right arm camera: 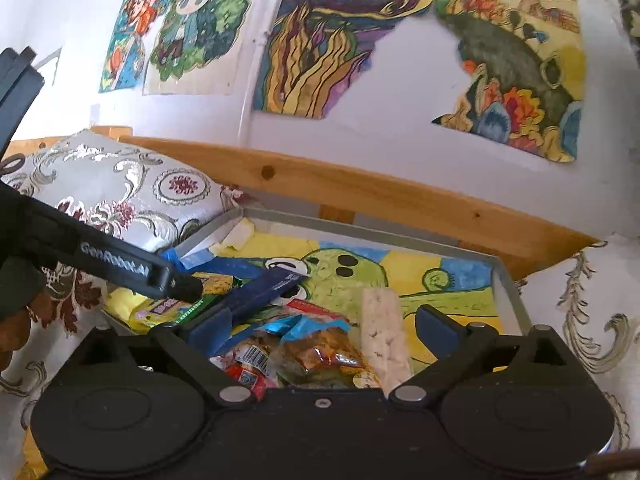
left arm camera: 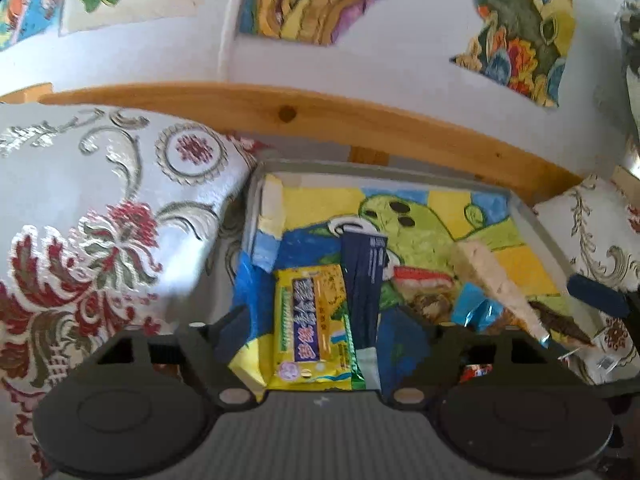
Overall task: Organize snacks
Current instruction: 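Open both tools over the tray and lift them away, then move both tools back toward the remaining snacks on the bedspread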
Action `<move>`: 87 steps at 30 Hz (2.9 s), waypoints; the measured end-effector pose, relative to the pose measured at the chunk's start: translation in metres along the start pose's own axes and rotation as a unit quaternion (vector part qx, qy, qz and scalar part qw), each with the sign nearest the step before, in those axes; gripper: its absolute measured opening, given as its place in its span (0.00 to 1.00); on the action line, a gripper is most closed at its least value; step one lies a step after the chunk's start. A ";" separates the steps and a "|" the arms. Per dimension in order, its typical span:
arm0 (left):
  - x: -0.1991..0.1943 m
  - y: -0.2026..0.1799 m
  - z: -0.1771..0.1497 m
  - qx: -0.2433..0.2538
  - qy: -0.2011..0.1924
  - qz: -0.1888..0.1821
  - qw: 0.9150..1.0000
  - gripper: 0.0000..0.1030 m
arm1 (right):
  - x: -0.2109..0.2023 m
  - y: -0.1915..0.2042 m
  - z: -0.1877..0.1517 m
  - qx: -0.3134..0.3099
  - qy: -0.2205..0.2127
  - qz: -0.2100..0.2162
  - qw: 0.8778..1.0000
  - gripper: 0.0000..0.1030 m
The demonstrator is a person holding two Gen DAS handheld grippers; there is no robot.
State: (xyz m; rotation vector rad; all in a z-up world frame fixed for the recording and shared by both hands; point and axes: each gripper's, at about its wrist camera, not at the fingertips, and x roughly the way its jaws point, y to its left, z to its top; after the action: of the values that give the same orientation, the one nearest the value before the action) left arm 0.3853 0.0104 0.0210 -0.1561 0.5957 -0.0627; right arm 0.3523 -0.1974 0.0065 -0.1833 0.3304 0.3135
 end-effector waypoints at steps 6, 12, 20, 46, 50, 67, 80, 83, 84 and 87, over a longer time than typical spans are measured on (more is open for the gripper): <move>-0.031 0.005 -0.006 -0.018 -0.044 0.028 0.998 0.99 | -0.027 -0.004 -0.003 0.048 -0.017 -0.031 0.998 0.99; -0.067 0.007 -0.026 -0.010 -0.073 0.038 0.997 0.99 | -0.060 -0.003 -0.012 0.086 -0.030 -0.051 0.995 0.99; -0.114 0.010 -0.060 -0.017 -0.087 0.038 0.995 0.99 | -0.108 0.012 -0.023 0.101 -0.037 -0.051 0.993 0.99; -0.214 0.041 -0.154 -0.001 -0.035 0.045 0.998 0.99 | -0.230 0.091 -0.070 0.095 0.015 -0.053 0.994 0.99; -0.213 0.043 -0.162 0.000 -0.016 0.056 0.998 0.99 | -0.233 0.098 -0.078 0.096 0.034 -0.049 0.994 0.99; -0.196 0.040 -0.173 0.020 0.028 0.070 0.997 0.99 | -0.221 0.101 -0.100 0.102 0.104 -0.040 0.989 0.99; -0.190 0.039 -0.175 0.025 0.014 0.075 0.997 0.99 | -0.208 0.098 -0.104 0.102 0.126 -0.039 0.986 0.99; -0.188 0.040 -0.175 0.030 0.008 0.077 0.997 0.99 | -0.203 0.097 -0.106 0.100 0.132 -0.040 0.985 0.99; -0.188 0.040 -0.175 0.030 0.006 0.077 0.997 0.99 | -0.202 0.097 -0.106 0.100 0.132 -0.040 0.985 0.99; -0.185 0.041 -0.176 0.027 0.004 0.075 0.997 0.99 | -0.198 0.094 -0.107 0.100 0.136 -0.040 0.985 0.99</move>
State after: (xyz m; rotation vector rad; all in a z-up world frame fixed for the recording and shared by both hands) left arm 0.1342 0.0474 -0.0267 -0.0579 0.6109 0.0666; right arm 0.1125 -0.1872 -0.0361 -0.0410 0.6199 0.1734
